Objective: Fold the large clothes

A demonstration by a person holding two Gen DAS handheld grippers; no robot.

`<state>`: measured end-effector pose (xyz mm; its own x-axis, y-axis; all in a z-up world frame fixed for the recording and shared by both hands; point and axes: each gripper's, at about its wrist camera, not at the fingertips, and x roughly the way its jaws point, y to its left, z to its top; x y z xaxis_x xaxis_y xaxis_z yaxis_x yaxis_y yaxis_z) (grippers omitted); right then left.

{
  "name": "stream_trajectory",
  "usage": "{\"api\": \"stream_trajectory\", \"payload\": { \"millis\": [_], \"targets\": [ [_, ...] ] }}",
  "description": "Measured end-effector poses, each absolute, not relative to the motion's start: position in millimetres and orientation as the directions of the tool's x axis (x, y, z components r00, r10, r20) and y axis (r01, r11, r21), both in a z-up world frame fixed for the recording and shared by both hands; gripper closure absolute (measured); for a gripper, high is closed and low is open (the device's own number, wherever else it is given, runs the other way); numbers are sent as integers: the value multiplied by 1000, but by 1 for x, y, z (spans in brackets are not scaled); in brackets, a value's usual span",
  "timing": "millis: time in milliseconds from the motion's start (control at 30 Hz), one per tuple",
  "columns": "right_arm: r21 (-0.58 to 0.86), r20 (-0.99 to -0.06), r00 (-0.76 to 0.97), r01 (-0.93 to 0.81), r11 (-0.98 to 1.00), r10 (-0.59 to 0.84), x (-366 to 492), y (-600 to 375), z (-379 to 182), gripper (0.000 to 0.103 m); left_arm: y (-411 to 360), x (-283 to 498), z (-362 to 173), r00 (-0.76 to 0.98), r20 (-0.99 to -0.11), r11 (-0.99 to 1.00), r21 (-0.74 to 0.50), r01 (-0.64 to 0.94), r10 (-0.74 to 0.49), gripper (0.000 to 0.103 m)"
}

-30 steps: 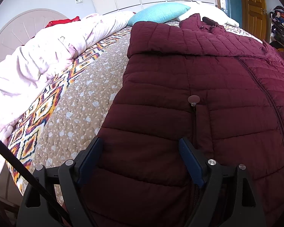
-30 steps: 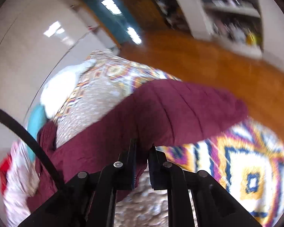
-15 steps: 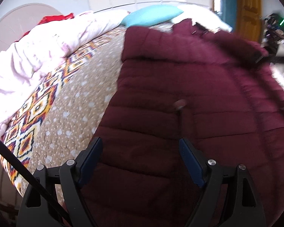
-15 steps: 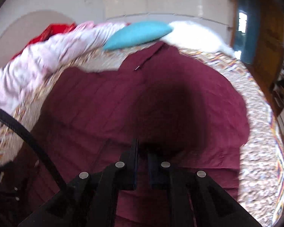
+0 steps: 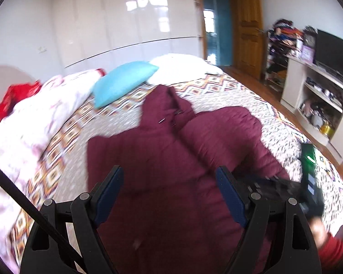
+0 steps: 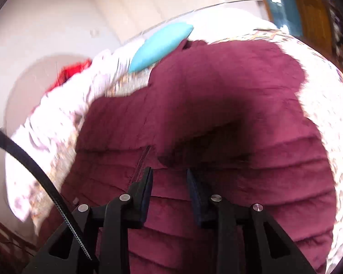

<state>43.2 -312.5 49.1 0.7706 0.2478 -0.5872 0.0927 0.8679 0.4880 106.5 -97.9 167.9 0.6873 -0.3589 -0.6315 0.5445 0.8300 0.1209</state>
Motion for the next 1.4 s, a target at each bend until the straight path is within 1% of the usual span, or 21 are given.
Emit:
{"api": "stream_trajectory", "payload": {
  "millis": [33,100,167,267,333,467,633,667,700,733,767,833,900,1033,1167,1300,1400],
  "targets": [
    [519,-562,791,110,848,241,36,-323,49,59,-117,116,165,670,-645,813,127,569,-368,21],
    [589,-508,836,161,792,208,15,-351,47,54,-154,134,153,636,-678,786,140,603,-367,21],
    [654,-471,862,201,729,185,0,-373,41,54,-186,143,137,621,-697,759,170,628,-358,21],
    [775,-421,892,260,576,163,-18,-409,18,53,-234,148,109,598,-725,706,222,673,-342,21],
    [827,-385,911,269,494,148,-28,-425,8,53,-265,148,93,575,-747,668,243,704,-334,21],
    [854,-347,929,256,453,130,-39,-434,5,53,-314,148,64,560,-767,601,296,742,-313,21],
    [855,-344,929,250,455,137,-43,-438,8,53,-351,156,36,619,-748,558,416,718,-238,21],
    [853,-346,928,250,458,137,-43,-438,8,53,-353,160,32,625,-747,556,427,713,-228,28],
    [852,-347,928,251,460,137,-41,-436,8,53,-352,163,30,619,-750,556,421,717,-231,35],
    [850,-351,926,253,462,138,-40,-435,8,53,-351,165,31,613,-754,559,412,720,-235,57],
    [850,-353,925,255,462,139,-37,-435,4,53,-347,166,34,609,-756,570,398,719,-240,74],
    [849,-360,922,260,460,144,-34,-434,1,53,-338,169,45,622,-741,598,386,703,-254,87],
    [846,-366,920,265,463,143,-32,-434,-2,53,-324,172,62,643,-716,633,370,680,-273,89],
    [833,-382,914,276,480,135,-29,-432,-2,53,-276,192,104,680,-665,731,290,617,-310,91],
    [824,-394,910,286,490,132,-24,-431,-4,53,-202,221,133,733,-616,841,204,501,-287,91],
    [818,-402,906,290,497,134,-19,-429,-6,52,-132,241,126,772,-600,901,188,392,-211,90],
    [817,-407,902,290,498,144,-14,-429,-8,50,-87,254,101,759,-630,929,159,334,-165,84]
  ]
}}
